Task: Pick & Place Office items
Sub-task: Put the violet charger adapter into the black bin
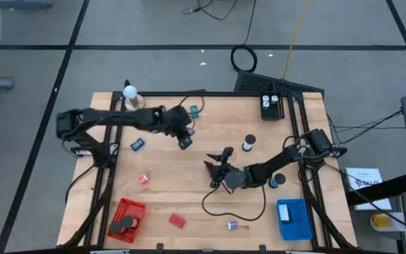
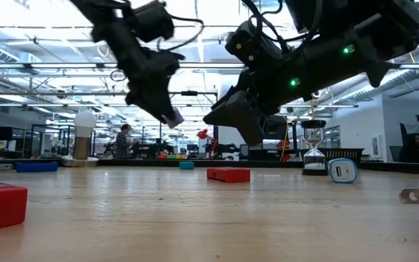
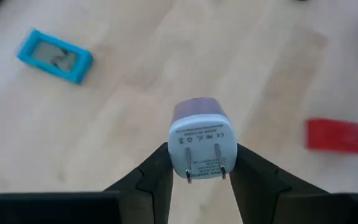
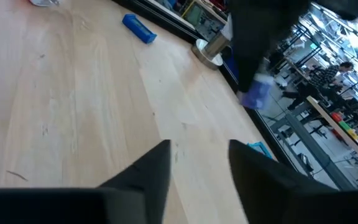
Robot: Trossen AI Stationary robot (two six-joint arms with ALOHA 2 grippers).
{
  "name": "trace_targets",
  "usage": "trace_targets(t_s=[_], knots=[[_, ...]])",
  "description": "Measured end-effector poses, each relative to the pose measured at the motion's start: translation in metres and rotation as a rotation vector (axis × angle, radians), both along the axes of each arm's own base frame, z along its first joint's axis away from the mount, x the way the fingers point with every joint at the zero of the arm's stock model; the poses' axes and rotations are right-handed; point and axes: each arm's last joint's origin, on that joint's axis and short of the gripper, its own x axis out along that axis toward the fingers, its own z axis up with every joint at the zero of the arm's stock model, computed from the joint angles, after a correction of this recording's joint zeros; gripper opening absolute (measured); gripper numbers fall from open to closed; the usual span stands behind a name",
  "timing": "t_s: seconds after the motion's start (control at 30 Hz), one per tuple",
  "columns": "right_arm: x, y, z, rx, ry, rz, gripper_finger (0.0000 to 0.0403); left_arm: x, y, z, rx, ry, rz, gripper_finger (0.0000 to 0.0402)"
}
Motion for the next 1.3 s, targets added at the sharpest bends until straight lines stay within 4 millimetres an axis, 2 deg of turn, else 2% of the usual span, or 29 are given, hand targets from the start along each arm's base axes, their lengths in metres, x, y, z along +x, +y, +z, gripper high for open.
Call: trace_targets(t_s=[0.17, 0.27, 0.43, 0.73, 1.3], knots=[[0.000, 0.000, 0.000, -0.001, 0.003, 0.000, 0.0080, 0.021, 0.013, -0.011, 0.035, 0.184, -0.056, 0.0136], [0.000, 0.000, -0.001, -0.004, 0.010, 0.001, 0.0047, 0.038, 0.017, -0.020, 0.066, 0.218, -0.128, 0.0136], [-0.001, 0.000, -0.002, -0.007, 0.025, 0.002, 0.0007, 0.055, 0.022, -0.035, 0.095, 0.271, -0.215, 0.0136], [-0.001, 0.002, -0.002, -0.008, 0.027, 0.009, 0.0006, 0.060, 0.023, -0.053, 0.116, 0.332, -0.306, 0.0136], [-0.001, 0.002, -0.002, -0.007, 0.026, 0.008, 0.0001, 0.061, 0.022, -0.055, 0.095, 0.319, -0.333, 0.0148]])
